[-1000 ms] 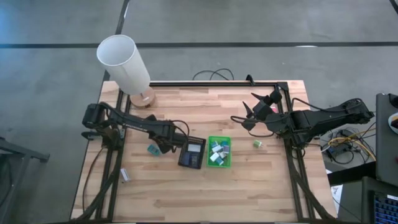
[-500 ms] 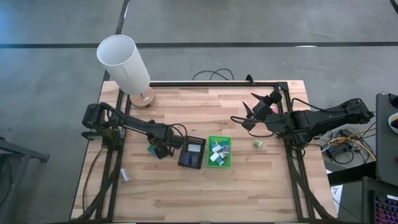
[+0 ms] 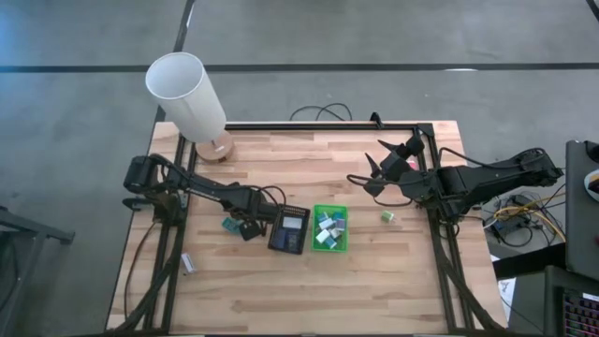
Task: Pick & Place Office items
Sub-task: Put the left pink charger adapter into the green basket
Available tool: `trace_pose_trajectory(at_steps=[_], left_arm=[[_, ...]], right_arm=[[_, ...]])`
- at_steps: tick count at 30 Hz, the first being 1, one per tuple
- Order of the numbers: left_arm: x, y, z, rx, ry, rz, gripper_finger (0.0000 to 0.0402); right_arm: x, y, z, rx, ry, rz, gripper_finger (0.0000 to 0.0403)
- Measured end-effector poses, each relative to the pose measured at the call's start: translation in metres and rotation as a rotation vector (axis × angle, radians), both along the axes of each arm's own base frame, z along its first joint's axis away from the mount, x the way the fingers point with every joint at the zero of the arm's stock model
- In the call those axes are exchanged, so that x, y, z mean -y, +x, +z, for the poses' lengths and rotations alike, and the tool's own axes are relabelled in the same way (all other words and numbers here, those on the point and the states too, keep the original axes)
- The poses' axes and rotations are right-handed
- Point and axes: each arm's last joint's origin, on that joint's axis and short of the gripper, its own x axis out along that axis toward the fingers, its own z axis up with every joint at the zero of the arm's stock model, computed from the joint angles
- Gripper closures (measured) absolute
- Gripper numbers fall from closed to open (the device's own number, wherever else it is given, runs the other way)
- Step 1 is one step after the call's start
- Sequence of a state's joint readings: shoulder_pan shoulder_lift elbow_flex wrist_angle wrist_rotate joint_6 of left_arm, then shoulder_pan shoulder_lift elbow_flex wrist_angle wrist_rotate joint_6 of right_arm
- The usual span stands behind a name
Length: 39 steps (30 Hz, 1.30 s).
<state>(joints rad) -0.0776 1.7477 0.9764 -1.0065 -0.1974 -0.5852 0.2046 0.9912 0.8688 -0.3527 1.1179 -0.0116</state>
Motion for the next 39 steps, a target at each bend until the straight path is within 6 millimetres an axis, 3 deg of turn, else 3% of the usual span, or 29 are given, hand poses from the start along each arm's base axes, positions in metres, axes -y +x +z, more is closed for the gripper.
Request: trace_pose_trajectory(at_steps=[22,27,32,39], left_arm=[[-0.019,-0.009,-0.007,-0.064,-0.049,-0.053,0.0091],[-0.022,-0.009,-0.008,-0.070,-0.062,-0.074,0.0148],[-0.024,-0.010,-0.010,-0.089,-0.052,-0.111,0.0267],[-0.027,-0.012,-0.009,-0.106,-0.066,-0.141,0.0275]], right_arm=[[0.000,0.000,0.000,0.003,0.001,0.000,0.0174],[0.000,0.000,0.000,0.007,0.003,-0.001,0.0174],[0.000,0.000,0.000,0.027,0.016,-0.006,0.0174],[0.000,0.000,-0.001,0.087,0.061,-0.022,0.0174]])
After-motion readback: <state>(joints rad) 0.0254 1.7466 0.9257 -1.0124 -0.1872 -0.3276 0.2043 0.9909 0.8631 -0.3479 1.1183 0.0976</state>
